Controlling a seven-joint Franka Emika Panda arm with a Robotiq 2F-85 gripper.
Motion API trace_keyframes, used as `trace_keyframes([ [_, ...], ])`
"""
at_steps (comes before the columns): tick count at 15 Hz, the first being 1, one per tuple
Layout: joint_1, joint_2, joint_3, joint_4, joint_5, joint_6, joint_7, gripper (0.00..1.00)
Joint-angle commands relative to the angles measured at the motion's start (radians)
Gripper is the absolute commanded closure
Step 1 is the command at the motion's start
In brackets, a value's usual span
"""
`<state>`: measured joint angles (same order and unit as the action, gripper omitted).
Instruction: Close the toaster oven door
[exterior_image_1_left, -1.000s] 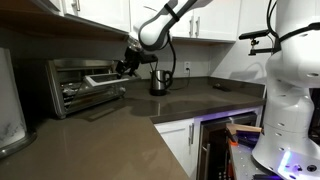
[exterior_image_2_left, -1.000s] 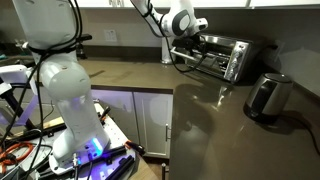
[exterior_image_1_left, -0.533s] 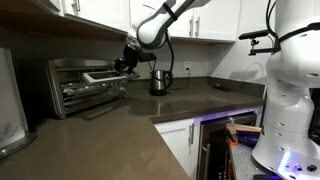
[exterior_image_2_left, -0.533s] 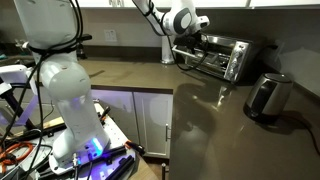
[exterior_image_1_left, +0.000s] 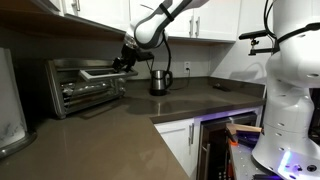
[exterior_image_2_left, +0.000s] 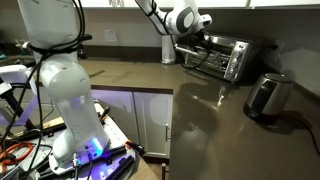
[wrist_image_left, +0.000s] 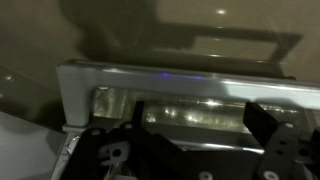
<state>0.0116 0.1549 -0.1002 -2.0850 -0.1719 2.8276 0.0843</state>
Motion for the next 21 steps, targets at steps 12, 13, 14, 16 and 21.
trace_keyframes([
  [12, 0.047, -0.039, -0.050, 0.034, -0.252, -0.018, 0.110, 0.00],
  [13, 0.053, -0.046, -0.052, 0.033, -0.270, -0.017, 0.123, 0.00],
  [14, 0.057, -0.053, -0.052, 0.031, -0.284, -0.018, 0.134, 0.00],
  [16, 0.066, -0.067, -0.052, 0.030, -0.315, -0.021, 0.157, 0.00],
  [21, 0.072, -0.078, -0.049, 0.027, -0.360, -0.017, 0.200, 0.00],
])
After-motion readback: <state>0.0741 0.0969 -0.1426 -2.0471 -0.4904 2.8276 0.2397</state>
